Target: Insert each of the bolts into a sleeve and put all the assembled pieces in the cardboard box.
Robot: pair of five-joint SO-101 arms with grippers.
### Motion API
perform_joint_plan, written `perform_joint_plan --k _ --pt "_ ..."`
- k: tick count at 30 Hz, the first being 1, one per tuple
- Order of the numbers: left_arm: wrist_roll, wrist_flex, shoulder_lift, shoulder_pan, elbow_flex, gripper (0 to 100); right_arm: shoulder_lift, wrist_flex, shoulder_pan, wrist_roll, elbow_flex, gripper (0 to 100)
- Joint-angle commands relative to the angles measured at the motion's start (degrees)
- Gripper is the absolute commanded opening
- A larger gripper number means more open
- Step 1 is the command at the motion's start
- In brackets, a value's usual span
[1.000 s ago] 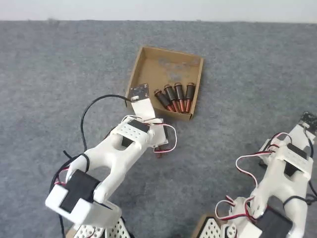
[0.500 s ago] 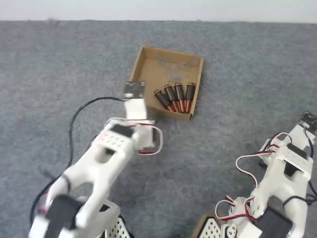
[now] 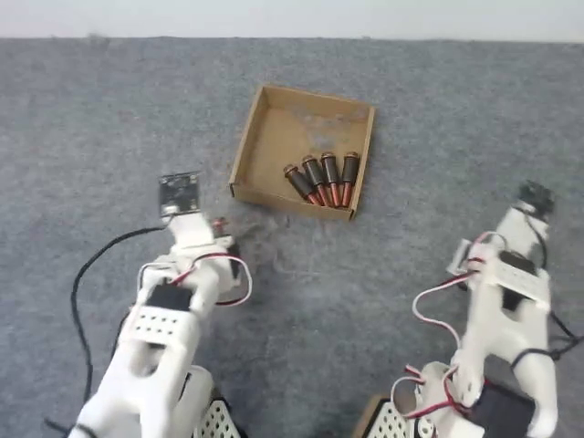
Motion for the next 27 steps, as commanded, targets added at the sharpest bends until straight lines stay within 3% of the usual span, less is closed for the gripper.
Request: perform_joint_plan --k 1,10,16,21,27 --pt "-0.6 -1.8 -8.0 -5.0 2.1 1 -3.3 -7.2 -8.7 1.0 -0.6 0.8" --pt "-0.7 -1.8 -16.1 -8.0 6.8 1 -2.7 -34.2 -23.0 0.9 -0.3 0.9" --pt "-0.5 -8.3 -17.7 -7.7 10.4 1 -2.3 -55.3 -28.2 0.9 -0.6 0.9" --pt "-0.4 -8.8 -17.7 -7.6 10.7 1 2.6 -67.0 -30.0 1.4 -3.3 0.7" --pt "-0.5 -9.0 -17.7 -7.6 10.7 1 16.4 -87.6 -30.1 15.0 -6.9 0.7"
